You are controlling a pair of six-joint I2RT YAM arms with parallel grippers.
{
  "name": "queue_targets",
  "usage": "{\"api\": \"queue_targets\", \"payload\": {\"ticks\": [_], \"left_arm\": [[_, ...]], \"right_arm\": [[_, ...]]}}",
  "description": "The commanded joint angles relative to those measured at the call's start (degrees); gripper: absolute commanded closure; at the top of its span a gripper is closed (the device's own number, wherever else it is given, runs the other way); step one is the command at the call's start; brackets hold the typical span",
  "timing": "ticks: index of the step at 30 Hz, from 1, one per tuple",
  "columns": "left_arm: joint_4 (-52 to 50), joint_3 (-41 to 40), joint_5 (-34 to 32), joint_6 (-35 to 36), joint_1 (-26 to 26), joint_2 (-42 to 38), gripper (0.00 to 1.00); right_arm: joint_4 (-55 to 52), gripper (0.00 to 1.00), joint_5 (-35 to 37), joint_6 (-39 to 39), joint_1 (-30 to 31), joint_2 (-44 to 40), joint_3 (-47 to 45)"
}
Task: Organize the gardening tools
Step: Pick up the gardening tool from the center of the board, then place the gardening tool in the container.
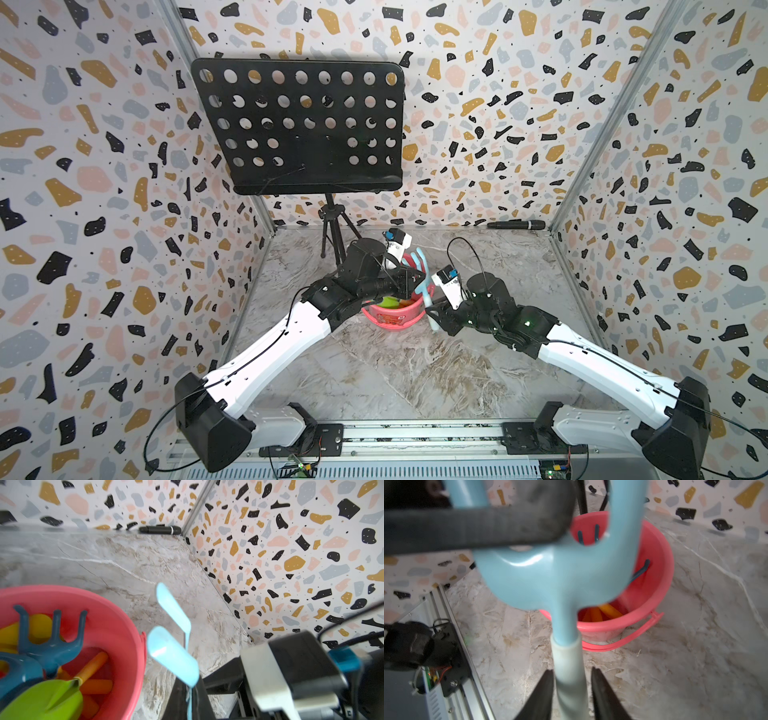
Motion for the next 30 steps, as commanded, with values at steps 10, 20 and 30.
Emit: {"api": "queue_targets", "payload": {"ticks": [10, 20, 30], "left_arm": [[12.9, -4.6, -18.1, 15.0, 0.6, -7.9, 1.00], [18.0, -8.9, -26.2, 23.0, 1.6, -10.2, 1.00], [28.4, -19.0, -23.0, 21.4, 1.8, -6.3, 0.95]], "right_arm": [[-7.7, 0.00, 18.0, 1.5, -0.2, -8.7, 0.8], [-11.7, 0.00, 33.3, 3.5, -0.4, -14.0, -2.3], [-6.6, 0.00, 49.1, -2.3, -1.0, -16.5, -8.9]]}}
